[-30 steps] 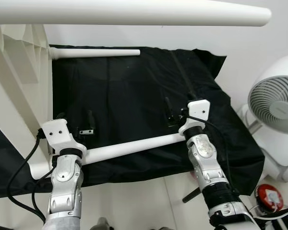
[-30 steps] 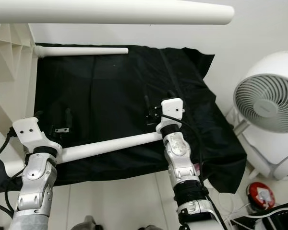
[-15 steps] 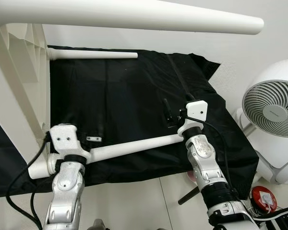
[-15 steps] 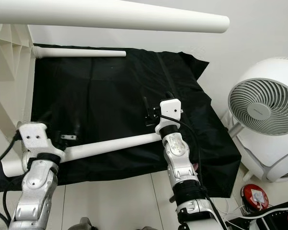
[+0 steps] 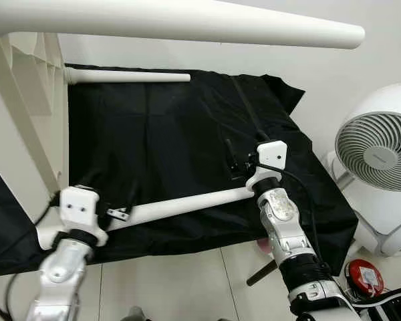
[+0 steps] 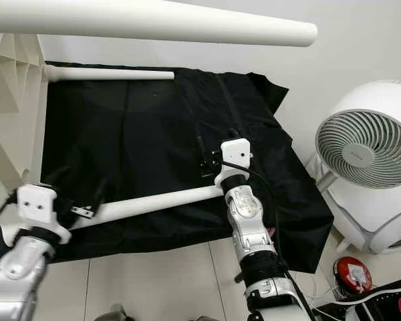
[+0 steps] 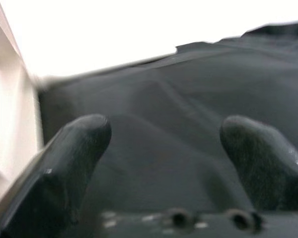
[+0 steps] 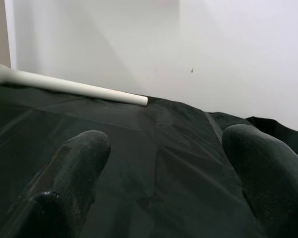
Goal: Building children table
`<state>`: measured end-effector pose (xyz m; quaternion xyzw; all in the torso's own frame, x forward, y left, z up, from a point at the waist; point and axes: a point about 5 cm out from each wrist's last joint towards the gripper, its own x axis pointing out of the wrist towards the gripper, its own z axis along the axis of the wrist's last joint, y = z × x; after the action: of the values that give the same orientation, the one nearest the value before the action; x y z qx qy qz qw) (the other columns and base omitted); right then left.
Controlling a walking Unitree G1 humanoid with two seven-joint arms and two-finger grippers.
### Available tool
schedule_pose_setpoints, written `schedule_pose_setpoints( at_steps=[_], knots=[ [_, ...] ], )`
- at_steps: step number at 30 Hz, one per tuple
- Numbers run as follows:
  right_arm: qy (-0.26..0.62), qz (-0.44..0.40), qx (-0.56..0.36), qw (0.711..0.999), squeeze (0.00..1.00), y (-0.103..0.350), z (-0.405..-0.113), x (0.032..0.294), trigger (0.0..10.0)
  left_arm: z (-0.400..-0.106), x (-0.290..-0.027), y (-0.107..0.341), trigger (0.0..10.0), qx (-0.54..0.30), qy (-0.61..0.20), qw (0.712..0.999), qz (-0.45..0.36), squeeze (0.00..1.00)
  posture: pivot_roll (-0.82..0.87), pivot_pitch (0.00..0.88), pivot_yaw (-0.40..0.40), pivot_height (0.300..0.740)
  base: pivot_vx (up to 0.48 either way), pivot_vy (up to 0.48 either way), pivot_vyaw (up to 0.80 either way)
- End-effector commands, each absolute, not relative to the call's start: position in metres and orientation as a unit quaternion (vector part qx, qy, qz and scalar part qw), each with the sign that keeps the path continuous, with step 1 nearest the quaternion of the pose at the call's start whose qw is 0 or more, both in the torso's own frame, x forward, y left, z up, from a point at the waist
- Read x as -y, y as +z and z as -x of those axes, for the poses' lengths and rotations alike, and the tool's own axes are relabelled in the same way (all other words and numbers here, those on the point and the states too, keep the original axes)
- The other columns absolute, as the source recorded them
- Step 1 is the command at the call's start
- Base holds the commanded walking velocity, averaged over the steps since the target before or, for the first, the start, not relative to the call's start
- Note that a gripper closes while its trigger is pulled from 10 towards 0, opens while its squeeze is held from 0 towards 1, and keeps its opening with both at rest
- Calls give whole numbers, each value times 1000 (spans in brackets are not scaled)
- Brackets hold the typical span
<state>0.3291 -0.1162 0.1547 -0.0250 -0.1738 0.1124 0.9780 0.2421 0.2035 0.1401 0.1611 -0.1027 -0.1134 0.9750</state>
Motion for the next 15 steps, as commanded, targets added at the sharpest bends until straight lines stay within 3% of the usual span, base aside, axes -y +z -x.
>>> schedule_pose_setpoints(
  at_steps=[1,15],
  knots=[
    [107,22,173,979,0,152,-328,120,10000,-244,-207,139,10000,101,-103,976,-163,0,128,14,-114,740,0,0,0],
    [108,17,171,979,0,151,-327,118,10000,-244,-237,141,10000,88,-114,966,-217,0,146,30,-122,740,0,0,0]
  ],
)
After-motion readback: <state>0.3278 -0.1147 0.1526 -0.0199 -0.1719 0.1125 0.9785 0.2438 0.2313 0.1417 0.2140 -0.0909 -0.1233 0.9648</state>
